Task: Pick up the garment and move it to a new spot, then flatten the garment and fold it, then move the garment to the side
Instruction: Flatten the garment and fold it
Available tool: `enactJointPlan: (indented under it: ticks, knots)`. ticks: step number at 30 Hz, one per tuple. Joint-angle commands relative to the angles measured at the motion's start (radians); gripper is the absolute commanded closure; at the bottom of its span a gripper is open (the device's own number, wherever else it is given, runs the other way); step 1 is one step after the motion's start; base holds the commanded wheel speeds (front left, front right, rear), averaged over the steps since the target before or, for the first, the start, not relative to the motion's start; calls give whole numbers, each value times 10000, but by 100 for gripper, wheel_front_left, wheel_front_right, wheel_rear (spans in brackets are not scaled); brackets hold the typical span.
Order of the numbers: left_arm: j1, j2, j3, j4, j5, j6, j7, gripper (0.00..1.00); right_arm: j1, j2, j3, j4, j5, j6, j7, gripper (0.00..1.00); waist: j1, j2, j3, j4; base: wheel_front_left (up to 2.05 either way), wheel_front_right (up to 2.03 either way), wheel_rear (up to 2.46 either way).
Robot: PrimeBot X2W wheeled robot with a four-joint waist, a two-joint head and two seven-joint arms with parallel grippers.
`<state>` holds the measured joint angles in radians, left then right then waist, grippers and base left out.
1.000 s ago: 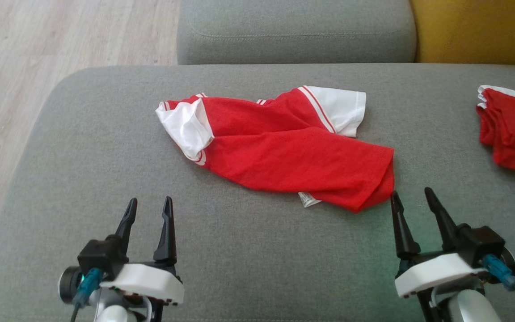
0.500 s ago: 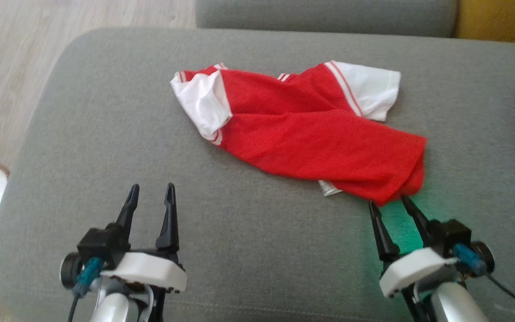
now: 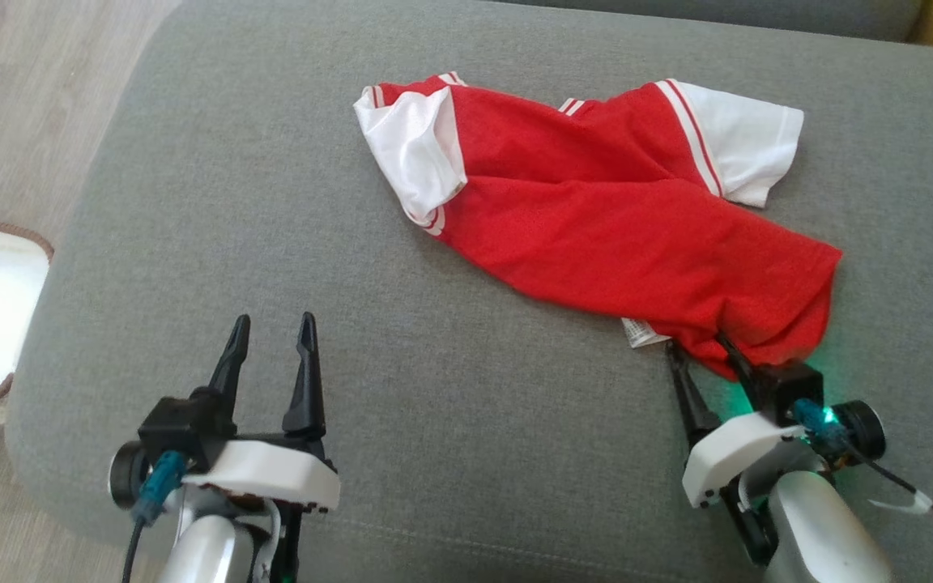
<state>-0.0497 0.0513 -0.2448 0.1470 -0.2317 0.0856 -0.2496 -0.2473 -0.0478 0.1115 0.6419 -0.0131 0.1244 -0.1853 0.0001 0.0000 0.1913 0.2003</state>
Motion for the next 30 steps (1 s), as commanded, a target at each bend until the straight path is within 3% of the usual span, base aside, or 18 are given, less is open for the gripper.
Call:
enactJointPlan:
  ticks: [1, 3, 5, 6, 16, 22, 28, 30]
  knots:
    - [-348, -9, 331, -356, -118, 69, -122, 0, -199, -24, 270, 23, -213, 63, -12, 44, -1, 0, -47, -104, 0, 0, 0]
    - [-340, -9, 313, -352, -123, 72, -122, 0, -246, -24, 327, 165, -327, 63, -14, 64, -1, 0, -87, -193, 0, 0, 0]
    - [-317, -9, 304, -353, -123, 82, -122, 0, -311, -24, 338, 213, -354, 63, -95, 95, -1, 0, -129, -297, 0, 0, 0]
    - [-302, -9, 306, -344, -122, 83, -122, 0, -332, -24, 338, 193, -342, 63, -157, 100, -1, 0, -156, -357, 0, 0, 0]
    - [-73, -10, 251, -329, -129, 89, -122, 0, 277, -24, -335, -1362, -912, 63, -446, 100, -1, 0, -483, -1170, 0, 0, 0]
    - [-74, -10, 194, -376, -105, 84, -122, 0, 1532, -109, -668, -2950, -1810, 63, 399, 100, -1, 0, -484, -1661, 0, 0, 0]
    - [-142, -10, 244, -391, -57, 50, -122, 0, 2444, -304, -904, -3935, -1873, 63, 1105, 100, -1, 0, -341, -2026, 0, 0, 0]
    - [-199, -10, 239, -330, 5, -3, -122, 0, 2528, -268, -950, -4054, -1778, 63, 1143, 58, -1, 0, -300, -2152, 0, 0, 0]
